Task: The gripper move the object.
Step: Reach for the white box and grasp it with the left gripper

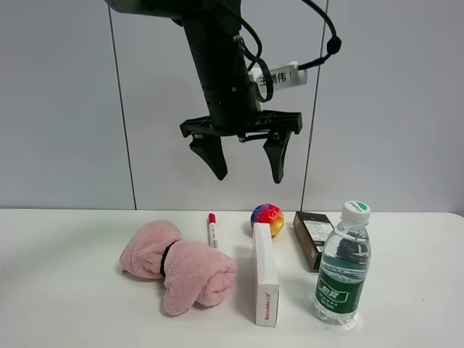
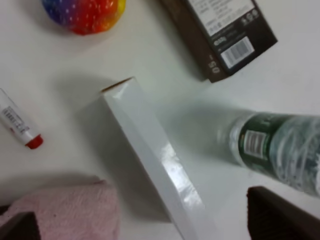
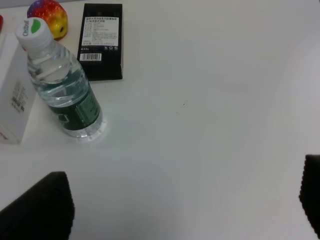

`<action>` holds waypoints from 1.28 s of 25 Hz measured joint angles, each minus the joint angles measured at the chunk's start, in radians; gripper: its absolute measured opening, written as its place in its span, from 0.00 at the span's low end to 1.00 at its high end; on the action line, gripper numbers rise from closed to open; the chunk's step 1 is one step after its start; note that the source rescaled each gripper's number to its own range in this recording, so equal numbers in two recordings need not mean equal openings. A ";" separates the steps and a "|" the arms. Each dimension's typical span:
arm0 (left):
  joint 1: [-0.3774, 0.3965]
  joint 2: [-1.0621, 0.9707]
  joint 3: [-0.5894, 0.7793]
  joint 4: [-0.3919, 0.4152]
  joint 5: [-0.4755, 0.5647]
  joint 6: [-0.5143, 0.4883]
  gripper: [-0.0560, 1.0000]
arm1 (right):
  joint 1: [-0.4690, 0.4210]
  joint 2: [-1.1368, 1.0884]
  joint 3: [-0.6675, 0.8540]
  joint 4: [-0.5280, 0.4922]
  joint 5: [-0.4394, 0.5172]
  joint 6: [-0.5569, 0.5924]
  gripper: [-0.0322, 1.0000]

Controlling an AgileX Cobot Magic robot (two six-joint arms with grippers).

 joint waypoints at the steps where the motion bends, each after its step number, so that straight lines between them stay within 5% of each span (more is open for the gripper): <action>1: 0.000 0.009 0.000 0.000 0.001 -0.017 1.00 | 0.000 0.000 0.000 0.000 0.000 0.000 1.00; 13: 0.000 0.109 -0.001 -0.081 0.003 -0.081 1.00 | 0.000 0.000 0.000 0.000 0.000 0.000 1.00; 32: -0.037 0.190 -0.011 -0.031 -0.032 -0.154 1.00 | 0.000 0.000 0.000 0.000 0.000 0.000 1.00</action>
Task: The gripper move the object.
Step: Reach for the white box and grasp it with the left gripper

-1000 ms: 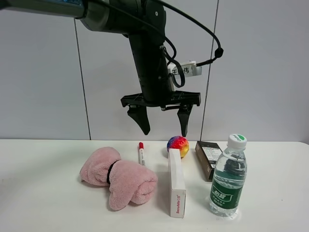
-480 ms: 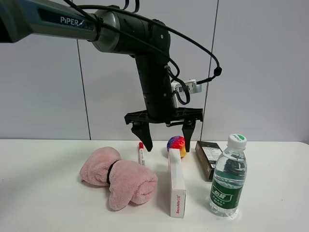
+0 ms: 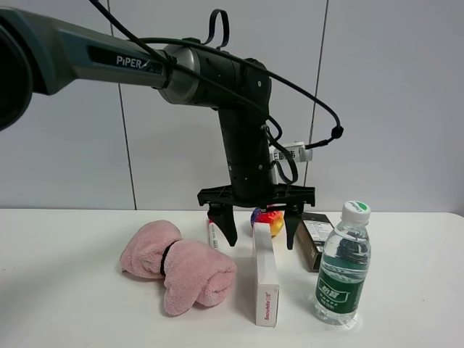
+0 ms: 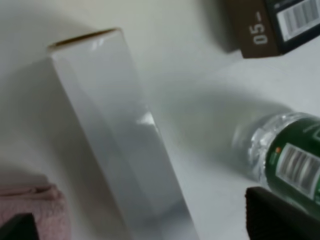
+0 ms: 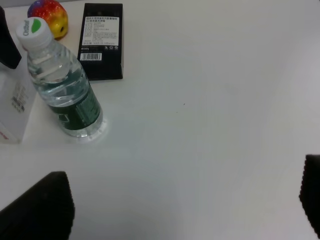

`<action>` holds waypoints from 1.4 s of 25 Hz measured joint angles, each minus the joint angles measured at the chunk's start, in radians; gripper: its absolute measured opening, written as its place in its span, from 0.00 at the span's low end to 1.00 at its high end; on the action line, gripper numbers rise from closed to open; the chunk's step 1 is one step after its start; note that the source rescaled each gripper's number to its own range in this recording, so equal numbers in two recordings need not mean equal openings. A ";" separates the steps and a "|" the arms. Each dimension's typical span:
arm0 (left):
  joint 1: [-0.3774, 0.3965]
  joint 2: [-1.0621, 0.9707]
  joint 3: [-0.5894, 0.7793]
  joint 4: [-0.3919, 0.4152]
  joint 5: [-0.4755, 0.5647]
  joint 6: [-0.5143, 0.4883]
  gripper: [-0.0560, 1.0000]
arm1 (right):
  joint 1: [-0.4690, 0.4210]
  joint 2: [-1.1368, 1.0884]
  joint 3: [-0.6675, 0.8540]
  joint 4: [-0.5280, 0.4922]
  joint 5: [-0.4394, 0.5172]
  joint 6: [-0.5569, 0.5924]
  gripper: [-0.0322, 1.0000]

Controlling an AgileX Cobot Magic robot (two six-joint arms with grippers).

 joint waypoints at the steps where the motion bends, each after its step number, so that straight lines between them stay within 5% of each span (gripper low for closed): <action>1: -0.002 0.004 0.000 0.010 -0.004 0.000 1.00 | 0.000 0.000 0.000 0.000 0.000 0.000 1.00; 35: -0.013 0.075 -0.001 0.079 -0.070 0.010 1.00 | 0.000 0.000 0.000 0.000 0.000 0.000 1.00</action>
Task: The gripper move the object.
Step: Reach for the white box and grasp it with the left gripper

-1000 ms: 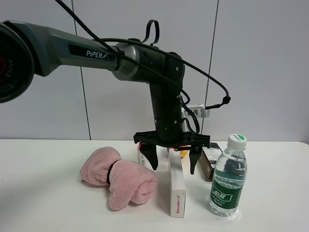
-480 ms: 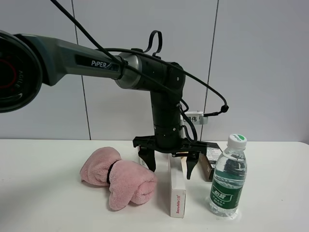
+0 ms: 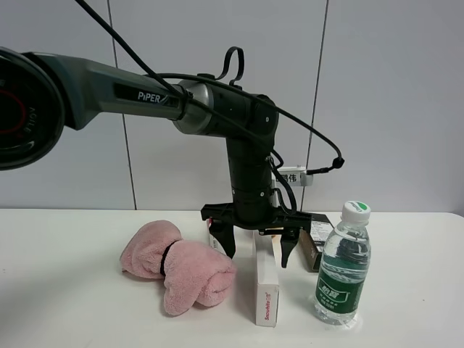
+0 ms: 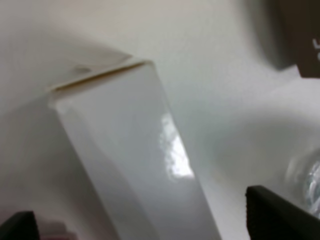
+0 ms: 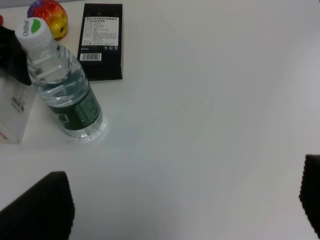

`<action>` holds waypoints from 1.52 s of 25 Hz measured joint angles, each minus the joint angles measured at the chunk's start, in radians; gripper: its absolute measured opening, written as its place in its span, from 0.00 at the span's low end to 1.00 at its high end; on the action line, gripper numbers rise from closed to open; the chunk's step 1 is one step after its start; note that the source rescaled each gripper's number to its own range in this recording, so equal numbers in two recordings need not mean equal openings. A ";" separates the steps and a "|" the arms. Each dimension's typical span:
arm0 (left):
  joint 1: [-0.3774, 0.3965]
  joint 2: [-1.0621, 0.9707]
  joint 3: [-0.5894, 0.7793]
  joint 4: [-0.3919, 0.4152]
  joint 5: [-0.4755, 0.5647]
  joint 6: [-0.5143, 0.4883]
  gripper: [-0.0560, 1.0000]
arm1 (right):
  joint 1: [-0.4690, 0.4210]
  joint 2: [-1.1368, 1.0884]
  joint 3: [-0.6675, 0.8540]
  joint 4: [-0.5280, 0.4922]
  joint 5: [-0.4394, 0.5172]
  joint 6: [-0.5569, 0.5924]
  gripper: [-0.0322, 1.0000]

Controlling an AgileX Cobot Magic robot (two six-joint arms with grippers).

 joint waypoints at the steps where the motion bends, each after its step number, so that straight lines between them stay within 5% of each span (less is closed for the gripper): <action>1: 0.000 0.004 0.000 0.000 0.001 0.001 1.00 | 0.000 0.000 0.000 0.000 0.000 0.000 1.00; 19: -0.001 0.030 0.000 0.000 0.007 0.025 0.98 | 0.000 0.000 0.000 0.000 0.000 0.000 1.00; 30: -0.012 0.032 0.000 0.000 -0.037 0.082 0.52 | 0.000 0.000 0.000 0.000 0.000 0.000 1.00; 36: -0.019 0.032 0.000 0.002 -0.049 0.090 0.05 | 0.000 0.000 0.000 0.000 0.000 0.000 1.00; 38: -0.019 0.032 0.000 0.000 -0.049 0.091 0.05 | 0.000 0.000 0.000 0.000 0.000 0.000 1.00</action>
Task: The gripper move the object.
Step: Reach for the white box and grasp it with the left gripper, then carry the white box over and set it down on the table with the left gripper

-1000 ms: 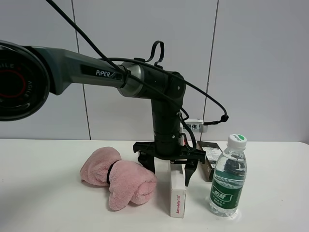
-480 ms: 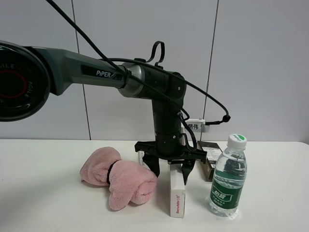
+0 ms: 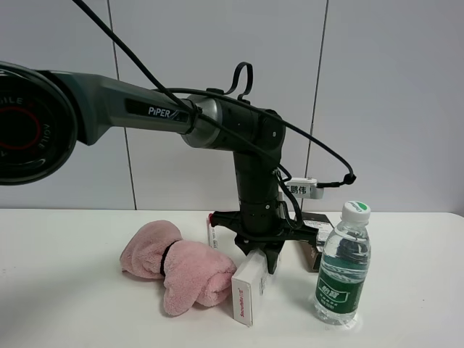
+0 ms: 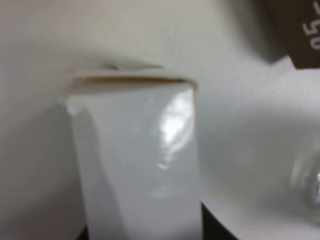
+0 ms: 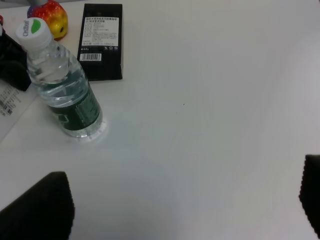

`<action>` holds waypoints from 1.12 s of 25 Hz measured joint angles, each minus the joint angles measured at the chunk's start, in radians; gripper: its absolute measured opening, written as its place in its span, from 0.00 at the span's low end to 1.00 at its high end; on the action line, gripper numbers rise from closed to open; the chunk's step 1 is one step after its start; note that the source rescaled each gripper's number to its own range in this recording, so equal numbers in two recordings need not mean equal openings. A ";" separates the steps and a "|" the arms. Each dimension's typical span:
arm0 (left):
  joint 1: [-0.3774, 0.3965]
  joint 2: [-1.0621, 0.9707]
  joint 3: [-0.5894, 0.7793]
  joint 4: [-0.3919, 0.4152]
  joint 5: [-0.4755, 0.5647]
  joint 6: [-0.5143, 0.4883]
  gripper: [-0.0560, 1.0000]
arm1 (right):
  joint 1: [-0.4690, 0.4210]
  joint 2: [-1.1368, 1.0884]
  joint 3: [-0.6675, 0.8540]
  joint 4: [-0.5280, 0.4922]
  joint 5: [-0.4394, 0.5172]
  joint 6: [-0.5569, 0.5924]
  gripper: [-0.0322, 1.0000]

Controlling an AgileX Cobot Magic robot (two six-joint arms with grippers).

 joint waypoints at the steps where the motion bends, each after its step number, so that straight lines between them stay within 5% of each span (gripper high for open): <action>1: 0.000 0.000 0.000 -0.002 0.000 0.000 0.05 | 0.000 0.000 0.000 0.000 0.000 0.000 1.00; 28: 0.003 -0.032 -0.467 0.019 0.158 0.110 0.05 | 0.000 0.000 0.000 0.000 0.000 0.000 1.00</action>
